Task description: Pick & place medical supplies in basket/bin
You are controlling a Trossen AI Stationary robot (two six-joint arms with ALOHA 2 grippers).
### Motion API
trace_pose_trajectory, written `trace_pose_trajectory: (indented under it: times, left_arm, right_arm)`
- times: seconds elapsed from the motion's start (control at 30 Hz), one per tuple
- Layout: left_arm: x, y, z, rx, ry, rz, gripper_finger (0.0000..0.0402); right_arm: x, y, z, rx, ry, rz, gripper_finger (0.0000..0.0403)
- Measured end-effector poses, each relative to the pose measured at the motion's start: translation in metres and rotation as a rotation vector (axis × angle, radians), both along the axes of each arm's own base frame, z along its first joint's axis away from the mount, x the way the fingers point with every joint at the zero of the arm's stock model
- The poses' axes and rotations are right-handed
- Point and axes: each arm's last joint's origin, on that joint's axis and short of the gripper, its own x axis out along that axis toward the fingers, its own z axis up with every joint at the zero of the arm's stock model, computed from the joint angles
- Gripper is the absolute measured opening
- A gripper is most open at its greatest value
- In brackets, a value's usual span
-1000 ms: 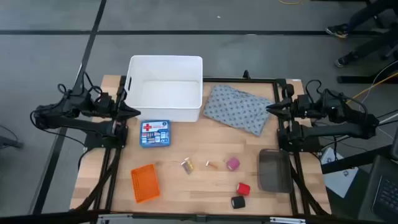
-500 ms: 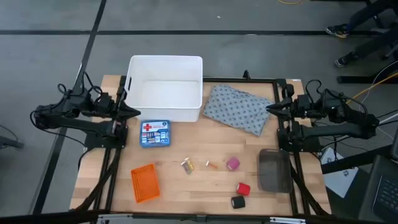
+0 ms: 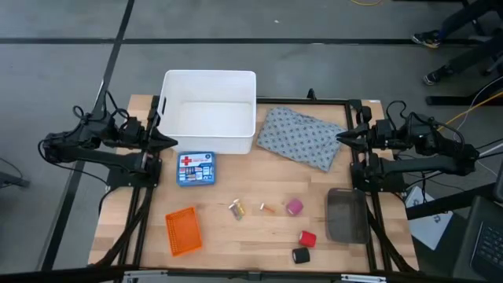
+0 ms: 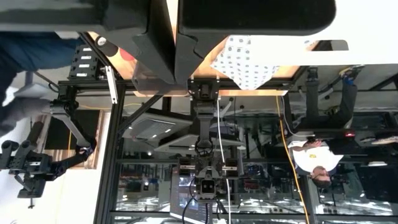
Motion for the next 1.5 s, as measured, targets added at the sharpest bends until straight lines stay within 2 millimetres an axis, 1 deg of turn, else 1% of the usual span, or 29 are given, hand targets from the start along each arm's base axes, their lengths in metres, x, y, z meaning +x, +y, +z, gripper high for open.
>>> trace_pose_trajectory:
  times: [0.97,1.13,1.27,1.43,1.5]
  left_arm:
    - [-0.0001,0.0000,0.0000,0.000,-0.001,0.000,0.0004]
    - [0.0000,0.0000,0.0000,0.000,0.000,0.000,0.0004]
    - [0.0000,0.0000,0.0000,0.000,0.000,0.000,0.0004]
    - [0.0000,0.0000,0.0000,0.001,0.000,0.000,0.0004]
    - [0.0000,0.0000,0.0000,0.000,0.000,0.000,0.0004]
  right_arm:
    - [0.0001,0.0000,0.0001,-0.001,-0.002,0.000,0.0052]
    - [0.0020,-0.0003,0.0023,-0.005,-0.021,-0.011,0.0052]
    - [0.0019,-0.0004,0.0076,-0.014,-0.075,-0.012,0.0052]
    - [0.0055,-0.0002,0.0076,0.056,-0.070,-0.004,0.0052]
    - [0.0082,0.0007,0.0072,0.074,-0.061,0.026,0.0052]
